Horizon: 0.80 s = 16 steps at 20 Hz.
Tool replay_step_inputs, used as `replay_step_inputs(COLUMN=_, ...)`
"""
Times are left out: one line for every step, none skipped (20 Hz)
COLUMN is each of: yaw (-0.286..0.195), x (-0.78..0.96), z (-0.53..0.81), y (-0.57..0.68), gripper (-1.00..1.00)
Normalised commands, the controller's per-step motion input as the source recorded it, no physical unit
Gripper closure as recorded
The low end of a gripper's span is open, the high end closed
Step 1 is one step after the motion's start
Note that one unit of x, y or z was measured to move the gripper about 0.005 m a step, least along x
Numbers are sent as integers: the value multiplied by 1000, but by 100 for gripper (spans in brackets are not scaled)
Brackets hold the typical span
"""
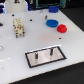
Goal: Insert the blue gear onto the right peg, followed by the red gear
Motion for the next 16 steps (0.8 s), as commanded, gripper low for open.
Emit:
replay_step_inputs(yaw=0, x=-706, z=-134, y=283, gripper=-100)
replay_step_inputs(yaw=0, x=-729, z=-140, y=286, gripper=-100)
replay_step_inputs(yaw=0, x=-746, z=-143, y=303, gripper=-100)
replay_step_inputs(yaw=0, x=-734, z=-151, y=309, gripper=-100)
replay_step_inputs(yaw=0, x=-714, z=-140, y=334, gripper=-100)
replay_step_inputs(yaw=0, x=-697, z=-169, y=343, gripper=-100)
replay_step_inputs(yaw=0, x=-677, z=-189, y=366, gripper=-100)
replay_step_inputs(yaw=0, x=-640, z=-209, y=380, gripper=-100)
replay_step_inputs(yaw=0, x=-620, z=-240, y=374, gripper=-100)
replay_step_inputs(yaw=0, x=-600, z=-254, y=366, gripper=-100)
replay_step_inputs(yaw=0, x=-589, z=-274, y=357, gripper=-100)
replay_step_inputs(yaw=0, x=-577, z=-294, y=346, gripper=-100)
replay_step_inputs(yaw=0, x=-574, z=-300, y=346, gripper=-100)
replay_step_inputs(yaw=0, x=-557, z=-317, y=340, gripper=-100)
replay_step_inputs(yaw=0, x=-560, z=-314, y=351, gripper=-100)
replay_step_inputs(yaw=0, x=-534, z=-326, y=354, gripper=-100)
